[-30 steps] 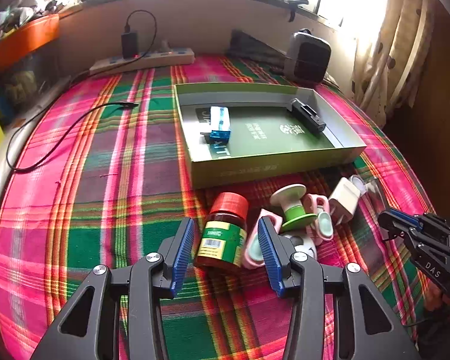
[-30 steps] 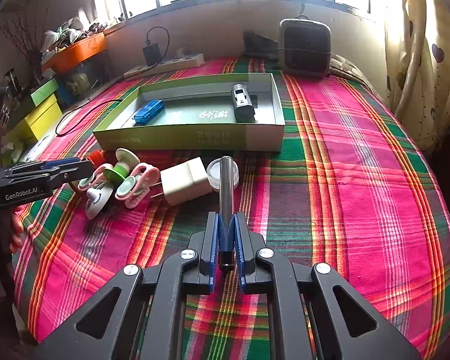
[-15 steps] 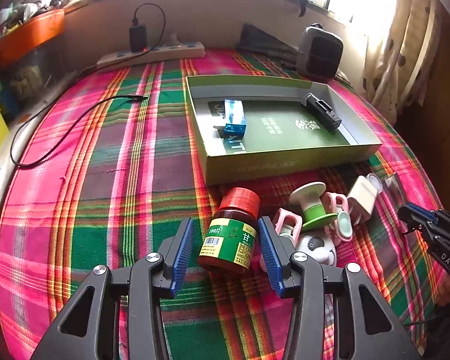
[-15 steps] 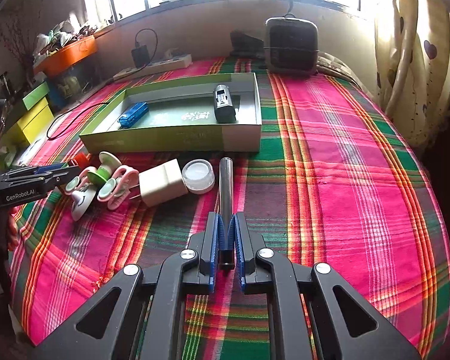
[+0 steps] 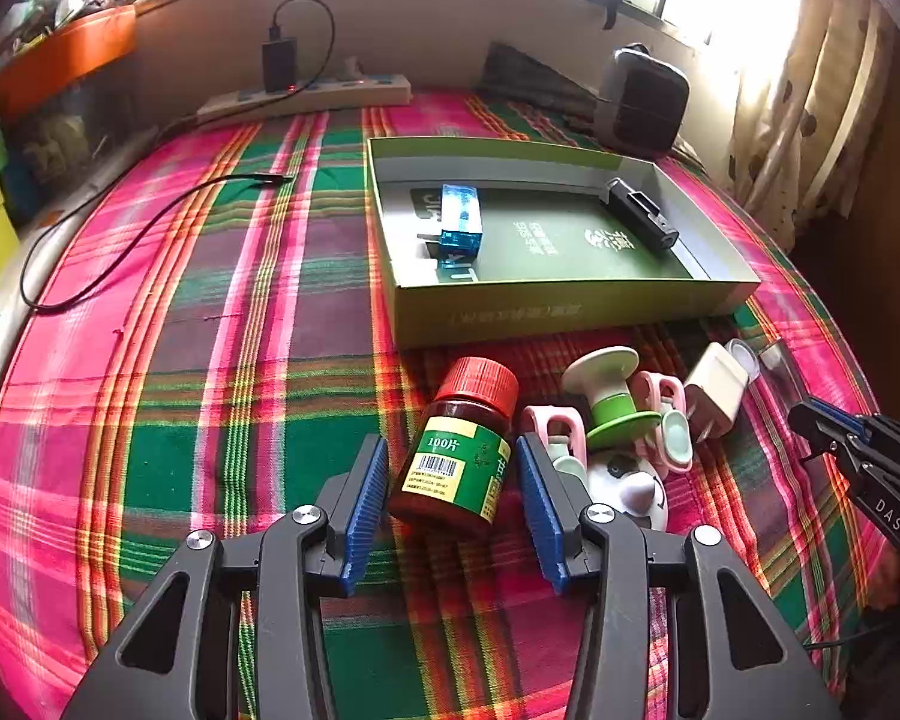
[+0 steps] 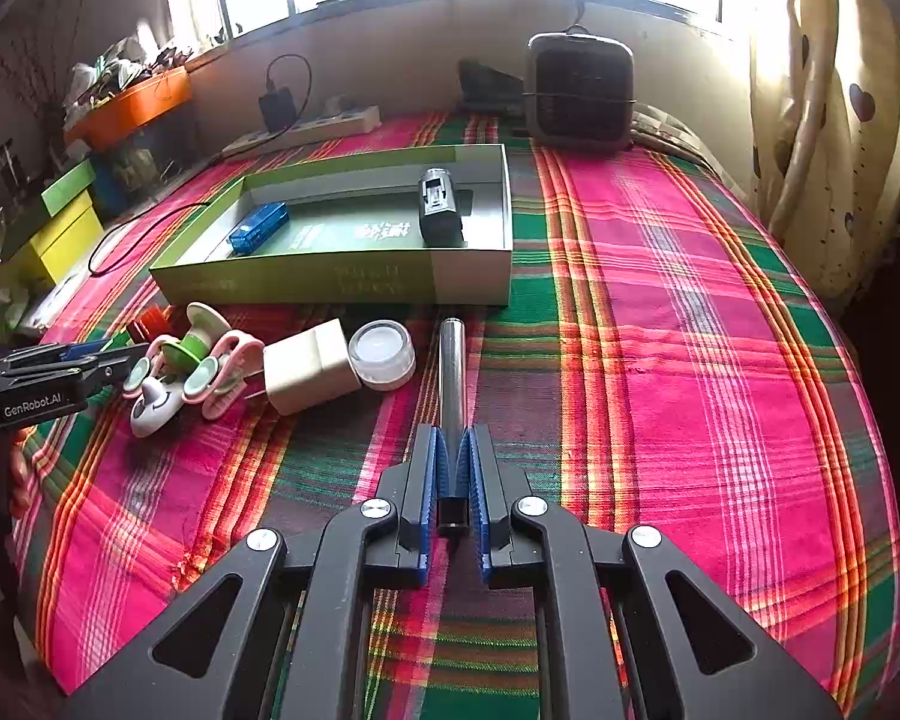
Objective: Organize rigid objects
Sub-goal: 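Lift the black bar with right tool while left tool approaches the bottle, then grasp and lift the red-capped bottle with left tool while right tool holds the bar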
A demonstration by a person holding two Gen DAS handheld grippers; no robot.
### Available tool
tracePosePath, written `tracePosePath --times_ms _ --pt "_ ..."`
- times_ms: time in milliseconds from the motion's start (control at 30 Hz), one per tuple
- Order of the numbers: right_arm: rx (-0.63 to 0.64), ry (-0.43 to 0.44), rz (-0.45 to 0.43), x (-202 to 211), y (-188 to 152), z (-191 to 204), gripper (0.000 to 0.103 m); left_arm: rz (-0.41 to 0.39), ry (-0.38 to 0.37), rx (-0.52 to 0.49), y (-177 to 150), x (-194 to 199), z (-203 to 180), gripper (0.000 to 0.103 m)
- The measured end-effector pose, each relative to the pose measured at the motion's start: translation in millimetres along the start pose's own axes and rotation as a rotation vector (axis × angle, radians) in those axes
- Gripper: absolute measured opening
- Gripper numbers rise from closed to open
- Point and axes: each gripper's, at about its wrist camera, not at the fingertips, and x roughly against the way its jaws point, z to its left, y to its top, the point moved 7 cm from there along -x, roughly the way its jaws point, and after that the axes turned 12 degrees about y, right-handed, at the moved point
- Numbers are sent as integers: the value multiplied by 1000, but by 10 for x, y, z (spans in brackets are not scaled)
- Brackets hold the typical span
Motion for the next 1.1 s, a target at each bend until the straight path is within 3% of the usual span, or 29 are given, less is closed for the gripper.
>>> tracePosePath --times_ms 500,567,1100 --pt "-8 12 6 -14 -2 -26 11 7 16 27 27 -39 54 39" --pt "-9 13 6 -15 -5 -24 11 7 17 27 24 -37 54 31" --pt "-11 14 9 -17 -9 -32 11 3 21 44 17 -29 96 31"
